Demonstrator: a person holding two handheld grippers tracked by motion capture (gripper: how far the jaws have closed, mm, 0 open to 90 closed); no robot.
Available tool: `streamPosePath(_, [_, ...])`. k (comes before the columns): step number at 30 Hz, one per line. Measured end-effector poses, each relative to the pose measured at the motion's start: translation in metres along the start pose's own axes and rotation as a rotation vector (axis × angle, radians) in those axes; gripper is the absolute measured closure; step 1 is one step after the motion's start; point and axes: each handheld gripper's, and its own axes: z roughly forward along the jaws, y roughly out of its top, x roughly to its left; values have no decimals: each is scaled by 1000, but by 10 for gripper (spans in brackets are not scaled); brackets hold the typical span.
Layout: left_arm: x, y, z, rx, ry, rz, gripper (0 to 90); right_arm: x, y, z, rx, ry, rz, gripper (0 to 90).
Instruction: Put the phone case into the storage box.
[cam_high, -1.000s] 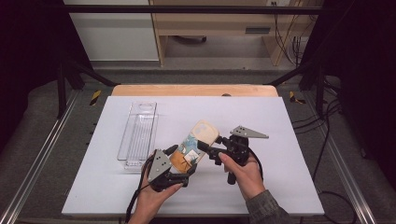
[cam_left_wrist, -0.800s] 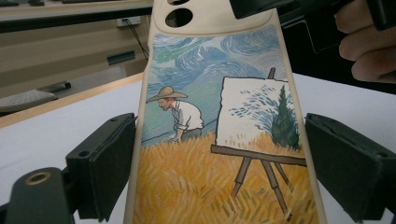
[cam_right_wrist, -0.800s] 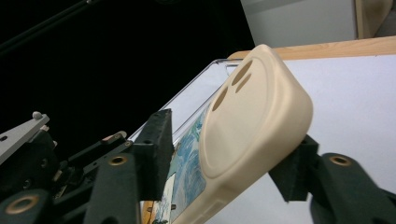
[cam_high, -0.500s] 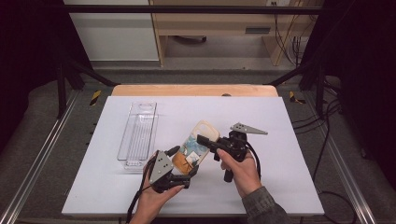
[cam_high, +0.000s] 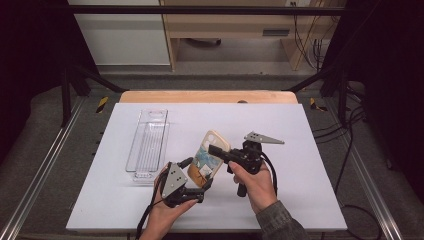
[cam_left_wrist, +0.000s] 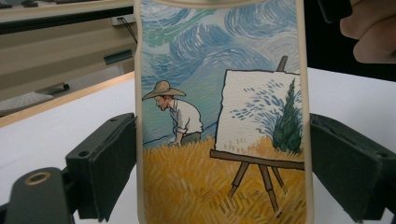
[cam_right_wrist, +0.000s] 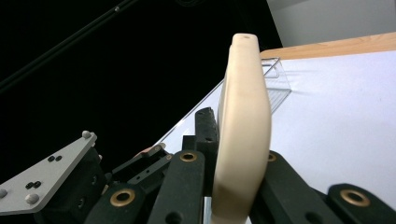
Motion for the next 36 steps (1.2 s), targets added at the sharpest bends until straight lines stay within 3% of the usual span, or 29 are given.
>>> streamPosePath(10, [0, 1, -1, -13, 5, 3, 112, 11, 3, 1, 13, -8, -68, 880])
streamPosePath(27, [-1, 1, -2, -28, 23, 19, 106, 20, 4, 2, 9, -26, -128, 884])
streamPosePath(36, [0, 4, -5, -101, 17, 9, 42, 25, 1, 3, 2, -63, -175, 885])
